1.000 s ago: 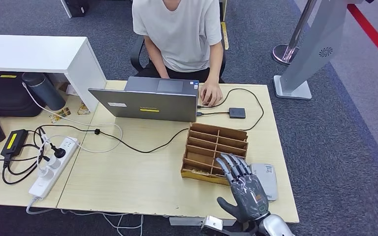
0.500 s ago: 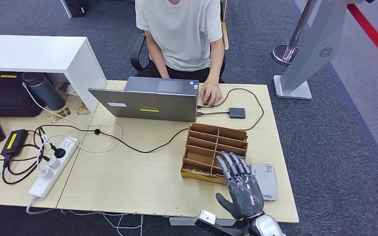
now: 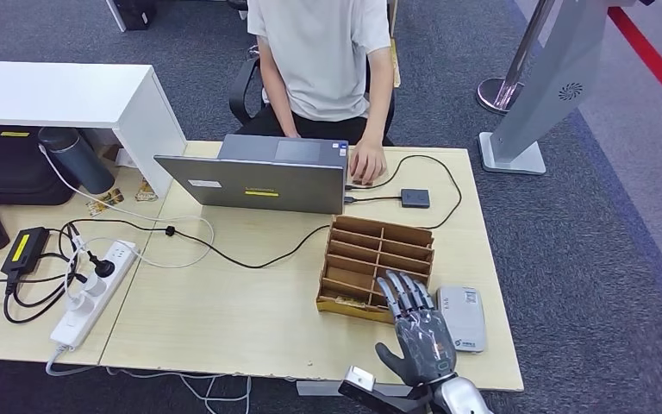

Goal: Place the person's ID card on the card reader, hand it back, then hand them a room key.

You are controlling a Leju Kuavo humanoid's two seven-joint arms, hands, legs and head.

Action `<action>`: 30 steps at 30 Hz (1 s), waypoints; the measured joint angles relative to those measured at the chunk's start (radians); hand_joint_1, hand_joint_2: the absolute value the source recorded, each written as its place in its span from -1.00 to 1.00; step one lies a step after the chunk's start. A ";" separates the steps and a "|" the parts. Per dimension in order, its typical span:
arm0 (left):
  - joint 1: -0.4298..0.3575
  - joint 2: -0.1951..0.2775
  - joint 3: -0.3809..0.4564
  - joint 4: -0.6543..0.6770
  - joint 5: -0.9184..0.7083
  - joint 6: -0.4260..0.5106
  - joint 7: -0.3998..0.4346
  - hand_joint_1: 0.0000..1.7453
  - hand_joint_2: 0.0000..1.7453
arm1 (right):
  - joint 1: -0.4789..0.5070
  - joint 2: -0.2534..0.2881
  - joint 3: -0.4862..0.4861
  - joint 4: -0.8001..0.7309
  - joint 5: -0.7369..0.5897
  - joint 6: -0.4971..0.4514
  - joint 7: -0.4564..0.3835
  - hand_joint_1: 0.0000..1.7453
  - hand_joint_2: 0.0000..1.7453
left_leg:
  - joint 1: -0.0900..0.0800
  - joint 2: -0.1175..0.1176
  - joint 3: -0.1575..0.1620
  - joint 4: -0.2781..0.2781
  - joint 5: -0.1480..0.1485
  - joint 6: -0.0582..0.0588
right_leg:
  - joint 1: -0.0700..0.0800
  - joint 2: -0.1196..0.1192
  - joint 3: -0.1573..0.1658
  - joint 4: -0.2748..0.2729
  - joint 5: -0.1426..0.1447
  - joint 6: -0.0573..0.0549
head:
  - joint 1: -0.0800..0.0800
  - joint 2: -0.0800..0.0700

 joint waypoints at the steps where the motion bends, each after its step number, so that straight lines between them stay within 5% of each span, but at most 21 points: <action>1: 0.000 0.000 0.000 0.000 0.000 0.000 0.001 -1.00 1.00 | -0.002 0.002 0.000 0.007 -0.003 -0.001 0.000 -1.00 1.00 | 0.000 0.000 0.000 0.000 0.000 0.000 | 0.000 0.000 0.000 0.000 0.000 0.000 | 0.000 0.000; 30: -0.003 0.000 0.000 0.000 0.004 -0.010 0.003 -1.00 1.00 | -0.046 0.030 -0.027 0.069 -0.023 -0.023 0.011 -1.00 1.00 | 0.000 0.000 0.000 0.000 0.000 0.000 | 0.000 0.000 0.000 0.000 0.000 0.000 | 0.000 0.000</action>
